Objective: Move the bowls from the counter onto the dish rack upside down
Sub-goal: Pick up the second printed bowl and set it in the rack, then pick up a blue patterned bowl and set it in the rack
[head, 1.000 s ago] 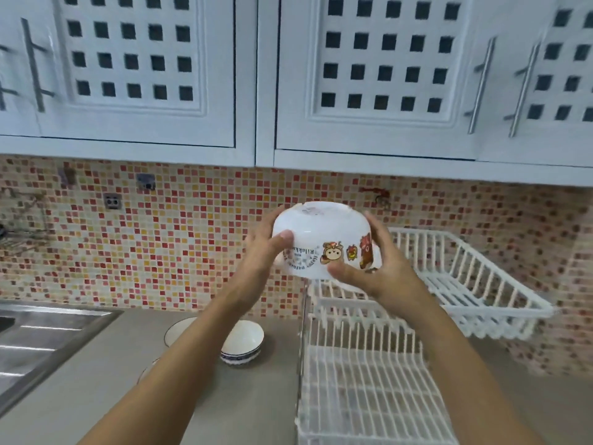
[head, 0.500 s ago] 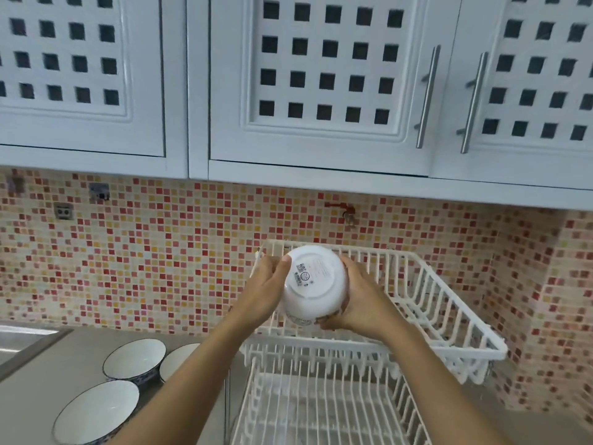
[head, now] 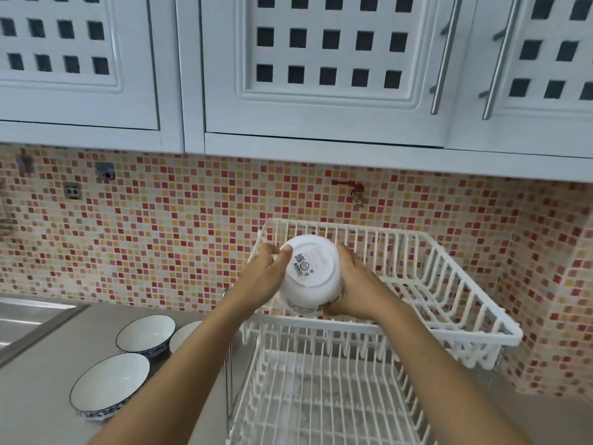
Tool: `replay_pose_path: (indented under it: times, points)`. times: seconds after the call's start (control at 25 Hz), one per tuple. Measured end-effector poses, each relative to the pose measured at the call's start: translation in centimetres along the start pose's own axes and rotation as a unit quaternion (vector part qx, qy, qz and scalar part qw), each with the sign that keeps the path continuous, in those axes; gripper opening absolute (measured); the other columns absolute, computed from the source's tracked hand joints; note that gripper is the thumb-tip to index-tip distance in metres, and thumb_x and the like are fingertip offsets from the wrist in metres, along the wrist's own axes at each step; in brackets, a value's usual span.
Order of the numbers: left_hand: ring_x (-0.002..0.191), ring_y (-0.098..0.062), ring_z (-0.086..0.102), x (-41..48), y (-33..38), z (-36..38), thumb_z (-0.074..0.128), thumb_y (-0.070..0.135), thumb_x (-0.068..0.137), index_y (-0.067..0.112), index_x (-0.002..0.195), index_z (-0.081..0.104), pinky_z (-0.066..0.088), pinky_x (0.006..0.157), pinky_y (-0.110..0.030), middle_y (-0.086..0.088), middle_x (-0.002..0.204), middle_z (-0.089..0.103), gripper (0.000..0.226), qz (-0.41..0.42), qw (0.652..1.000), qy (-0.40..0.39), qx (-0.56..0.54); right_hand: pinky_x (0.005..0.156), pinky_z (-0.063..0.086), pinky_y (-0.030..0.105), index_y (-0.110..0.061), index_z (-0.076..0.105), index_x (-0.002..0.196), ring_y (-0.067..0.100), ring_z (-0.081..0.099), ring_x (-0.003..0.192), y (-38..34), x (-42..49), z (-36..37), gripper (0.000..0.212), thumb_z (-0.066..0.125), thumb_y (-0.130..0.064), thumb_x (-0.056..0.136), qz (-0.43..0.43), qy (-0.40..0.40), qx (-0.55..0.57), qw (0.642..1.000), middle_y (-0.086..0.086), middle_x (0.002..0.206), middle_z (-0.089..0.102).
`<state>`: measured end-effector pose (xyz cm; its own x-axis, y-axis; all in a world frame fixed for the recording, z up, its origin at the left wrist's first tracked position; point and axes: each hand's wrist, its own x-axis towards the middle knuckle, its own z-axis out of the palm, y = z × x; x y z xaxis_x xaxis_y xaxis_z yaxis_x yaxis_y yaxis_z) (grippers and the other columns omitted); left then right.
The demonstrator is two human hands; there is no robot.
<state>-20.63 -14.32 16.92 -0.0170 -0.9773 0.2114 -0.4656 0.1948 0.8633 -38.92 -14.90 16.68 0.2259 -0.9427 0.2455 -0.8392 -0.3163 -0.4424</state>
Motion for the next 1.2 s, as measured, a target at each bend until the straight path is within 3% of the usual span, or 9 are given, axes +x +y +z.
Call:
replay_pose_path:
  times: [0.12,0.24,0.48,0.64,0.84,1.0,1.08,1.2]
  points:
    - [0.128,-0.028,0.047,-0.3,0.0,-0.8,0.03,0.05,0.096,0.013,0.141,0.033,0.039,0.102,-0.042,-0.011,0.146,0.043,0.058,0.026,0.999,0.022,0.016,0.117,0.024,0.045,-0.026,-0.013,0.149,0.023,0.007,0.148,-0.8,-0.7,-0.5,0.125,0.079,-0.012,0.065,0.036,-0.031,-0.014,0.999,-0.005,0.16,-0.01]
    - [0.136,-0.027,0.04,-0.9,0.1,-2.6,0.029,0.048,0.098,0.013,0.145,0.031,0.034,0.109,-0.043,-0.009,0.152,0.037,0.058,0.043,0.997,0.047,0.034,0.12,0.011,0.039,-0.02,-0.011,0.15,0.017,-0.005,0.149,-2.8,-1.7,-0.7,0.108,0.067,-0.009,0.077,0.046,-0.006,-0.004,0.999,-0.003,0.161,-0.013]
    - [0.142,-0.025,0.033,-4.5,-1.5,-8.8,0.026,0.042,0.1,0.017,0.149,0.025,0.028,0.114,-0.04,-0.005,0.157,0.029,0.054,0.067,0.994,0.055,0.072,0.116,0.008,0.025,-0.018,0.006,0.152,0.012,0.005,0.148,-11.0,-3.7,2.3,0.066,0.04,-0.011,0.096,-0.053,0.108,0.056,0.991,-0.003,0.162,0.004]
    - [0.141,-0.024,0.033,-7.2,-5.3,-14.1,0.027,0.038,0.101,0.018,0.149,0.024,0.028,0.113,-0.038,-0.005,0.156,0.031,0.052,0.04,0.992,0.073,0.091,0.112,0.006,0.016,-0.016,0.016,0.151,0.009,0.01,0.147,-16.6,-3.6,7.9,0.056,0.037,-0.023,0.1,-0.107,0.152,0.101,0.977,-0.002,0.16,0.014]
    - [0.142,-0.028,0.031,-9.4,-13.2,-20.0,0.031,0.032,0.101,0.008,0.148,0.025,0.026,0.114,-0.037,-0.013,0.155,0.032,0.054,-0.051,0.979,0.083,0.177,0.117,0.011,0.028,-0.013,0.013,0.151,0.017,0.012,0.147,-21.2,-2.3,17.7,0.067,0.044,-0.035,0.097,-0.067,0.036,0.105,0.992,0.003,0.16,0.013]
    - [0.135,-0.033,0.038,-9.9,-20.8,-22.0,0.034,0.026,0.1,0.001,0.141,0.034,0.031,0.109,-0.037,-0.02,0.148,0.039,0.049,-0.14,0.968,0.074,0.196,0.115,0.021,0.035,-0.007,0.021,0.148,0.025,0.023,0.143,-21.9,-0.8,25.0,0.064,0.047,-0.034,0.095,-0.002,-0.046,0.138,0.989,0.009,0.156,0.025]
    - [0.135,-0.033,0.038,-9.4,-24.4,-22.2,0.036,0.024,0.099,-0.002,0.14,0.036,0.031,0.108,-0.035,-0.021,0.147,0.04,0.048,-0.175,0.961,0.066,0.206,0.112,0.024,0.036,0.0,0.026,0.144,0.029,0.027,0.14,-21.7,0.5,28.3,0.06,0.045,-0.032,0.097,0.029,-0.078,0.149,0.985,0.016,0.151,0.032]
    - [0.137,-0.032,0.036,-7.8,-29.5,-21.8,0.037,0.025,0.099,-0.002,0.142,0.032,0.029,0.11,-0.034,-0.021,0.148,0.039,0.051,-0.22,0.947,0.044,0.228,0.115,0.019,0.033,-0.002,0.019,0.148,0.026,0.022,0.143,-20.5,3.1,33.3,0.065,0.044,-0.034,0.096,0.062,-0.131,0.157,0.977,0.016,0.153,0.026]
